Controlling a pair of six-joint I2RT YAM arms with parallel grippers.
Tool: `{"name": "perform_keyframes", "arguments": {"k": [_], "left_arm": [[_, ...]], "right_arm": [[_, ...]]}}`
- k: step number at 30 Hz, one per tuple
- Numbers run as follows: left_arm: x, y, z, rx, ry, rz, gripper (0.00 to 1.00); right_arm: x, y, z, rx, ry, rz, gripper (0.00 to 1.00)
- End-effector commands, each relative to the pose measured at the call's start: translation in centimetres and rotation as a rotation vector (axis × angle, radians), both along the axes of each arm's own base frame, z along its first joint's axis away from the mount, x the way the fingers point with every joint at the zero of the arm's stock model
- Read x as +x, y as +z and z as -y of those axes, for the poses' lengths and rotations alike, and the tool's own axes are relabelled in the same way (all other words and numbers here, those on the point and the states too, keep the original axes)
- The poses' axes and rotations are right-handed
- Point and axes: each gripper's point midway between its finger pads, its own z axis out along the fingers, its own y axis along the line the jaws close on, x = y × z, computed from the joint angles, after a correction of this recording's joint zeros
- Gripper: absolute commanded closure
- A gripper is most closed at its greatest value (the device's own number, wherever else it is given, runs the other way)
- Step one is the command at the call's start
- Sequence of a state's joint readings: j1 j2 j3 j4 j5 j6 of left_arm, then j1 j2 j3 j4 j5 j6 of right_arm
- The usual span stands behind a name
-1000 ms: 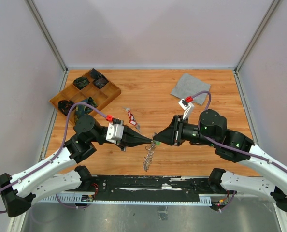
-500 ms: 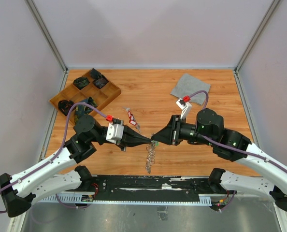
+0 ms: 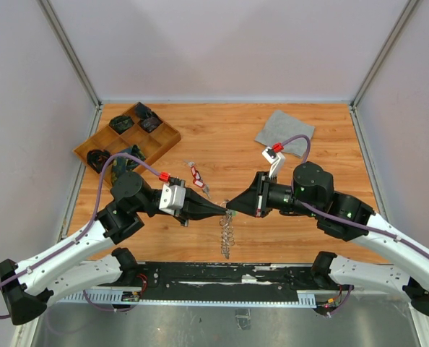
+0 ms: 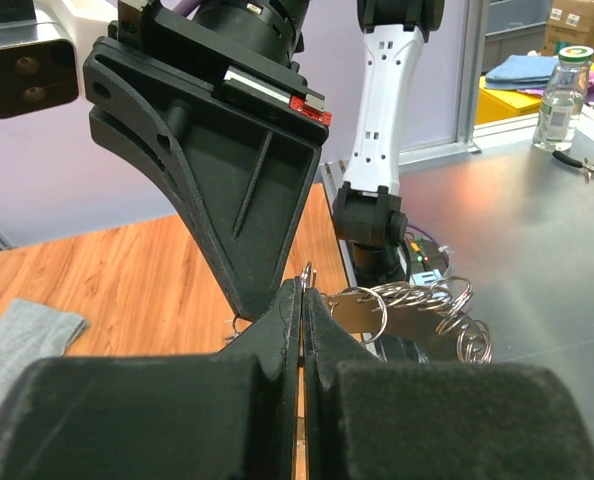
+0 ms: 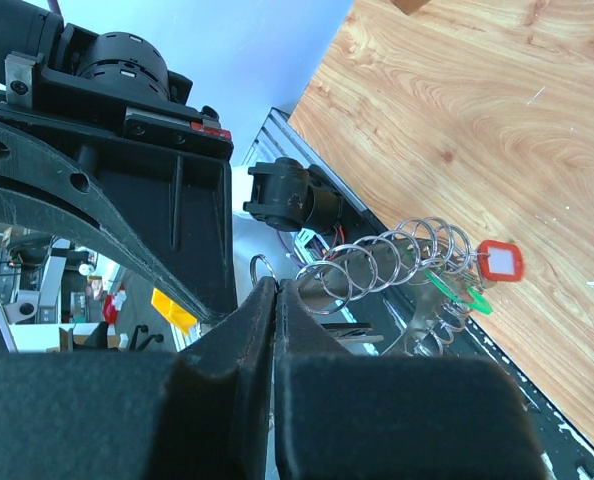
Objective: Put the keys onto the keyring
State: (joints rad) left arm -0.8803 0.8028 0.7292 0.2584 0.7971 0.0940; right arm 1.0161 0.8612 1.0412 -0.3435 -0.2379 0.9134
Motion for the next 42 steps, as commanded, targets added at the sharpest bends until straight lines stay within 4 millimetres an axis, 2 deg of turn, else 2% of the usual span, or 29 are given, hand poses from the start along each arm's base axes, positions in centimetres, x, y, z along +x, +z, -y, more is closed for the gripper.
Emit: {"name": "perform_keyframes", "arguments": {"k": [1,9,16,19,28,33,38,42], "left_arm": [[-0.3,2.1,-0.4,-0.063,0.008,0.053,0.99],[-0.2,2.3,-0.7,-0.077,0.029,0.053,0.99],[-0.1,2.5,-0.9,-0.088,0.045,0.049,0.8],[0.0,2.7,-0.9,-0.093,0.049,0.05,0.76],[0.8,2.9,-1.0,-0.112,0.098,0.021,0.73],[2.1,3.8,-1.6,-0.166,0.197,-0.055,0.73],[2.3,5.4,-3.2,-0.272,0.258,-0.105,0.68],[2.9,4.9,-3.1,-0.265,0.281,-0.137,0.66]], "right_arm": [[0.1,0.9,0.1,0.027,0.005,0.054,0.99],[1.6,3.3,0.8,0.066,-0.039,0.267,1.0],[2.2,4.4,0.3,0.133,-0.063,0.313,1.0],[2.4,4.5,0.2,0.152,-0.073,0.323,1.0],[2.9,4.9,0.5,0.137,-0.089,0.391,1.0],[3.0,4.6,1.3,0.059,-0.068,0.506,1.0],[2.5,5.3,2.2,0.022,-0.025,0.638,1.0],[1.8,5.9,2.5,-0.002,0.033,0.727,1.0]]}}
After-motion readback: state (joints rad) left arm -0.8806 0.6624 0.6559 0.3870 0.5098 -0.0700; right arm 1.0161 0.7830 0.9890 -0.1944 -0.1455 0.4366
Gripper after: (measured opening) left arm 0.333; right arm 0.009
